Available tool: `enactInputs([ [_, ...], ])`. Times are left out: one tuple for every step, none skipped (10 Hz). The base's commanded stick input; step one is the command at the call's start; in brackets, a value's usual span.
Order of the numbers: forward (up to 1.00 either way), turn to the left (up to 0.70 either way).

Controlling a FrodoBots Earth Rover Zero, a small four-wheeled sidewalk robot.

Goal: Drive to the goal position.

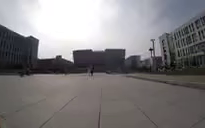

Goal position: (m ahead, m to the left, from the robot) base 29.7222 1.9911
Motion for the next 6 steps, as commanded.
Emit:
enactInputs([
  [1.00, 0.00],
  [1.00, 0.00],
  [1.00, 0.00],
  [1.00, 0.00],
  [1.00, 0.00],
  [1.00, 0.00],
])
